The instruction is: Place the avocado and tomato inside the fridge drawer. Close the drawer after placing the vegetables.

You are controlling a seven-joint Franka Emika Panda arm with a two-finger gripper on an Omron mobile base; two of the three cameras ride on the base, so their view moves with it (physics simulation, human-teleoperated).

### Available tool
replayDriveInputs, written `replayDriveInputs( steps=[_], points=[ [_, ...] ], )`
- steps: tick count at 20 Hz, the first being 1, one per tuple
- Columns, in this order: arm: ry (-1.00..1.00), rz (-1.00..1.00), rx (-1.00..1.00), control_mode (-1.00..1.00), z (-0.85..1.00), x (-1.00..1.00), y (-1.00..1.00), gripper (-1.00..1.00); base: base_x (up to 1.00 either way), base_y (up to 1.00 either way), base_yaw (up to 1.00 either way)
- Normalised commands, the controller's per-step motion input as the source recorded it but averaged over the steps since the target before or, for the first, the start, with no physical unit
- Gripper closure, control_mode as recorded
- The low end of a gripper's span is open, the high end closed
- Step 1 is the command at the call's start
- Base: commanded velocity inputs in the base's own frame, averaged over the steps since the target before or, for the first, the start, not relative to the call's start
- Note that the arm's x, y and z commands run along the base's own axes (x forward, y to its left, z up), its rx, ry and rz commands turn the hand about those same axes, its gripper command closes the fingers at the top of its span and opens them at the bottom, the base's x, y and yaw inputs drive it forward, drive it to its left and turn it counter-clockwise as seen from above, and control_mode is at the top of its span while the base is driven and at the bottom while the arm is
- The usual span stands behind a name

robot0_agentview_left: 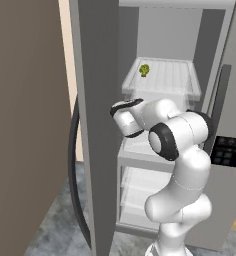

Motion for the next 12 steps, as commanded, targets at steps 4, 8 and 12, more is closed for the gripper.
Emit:
replayDriveInputs(
  steps=[4, 8, 12],
  points=[
    [-0.06, 0.04, 0.00, -1.00, 0.19, 0.06, -0.50, -1.00, 0.00, 0.00, 0.00],
    [-0.04, 0.04, 0.00, -1.00, 0.11, 0.18, -0.47, -1.00, 0.00, 0.00, 0.00],
    [0.00, 0.02, 0.02, -1.00, 0.07, 0.49, -0.46, -1.00, 0.00, 0.00, 0.00]
  ],
)
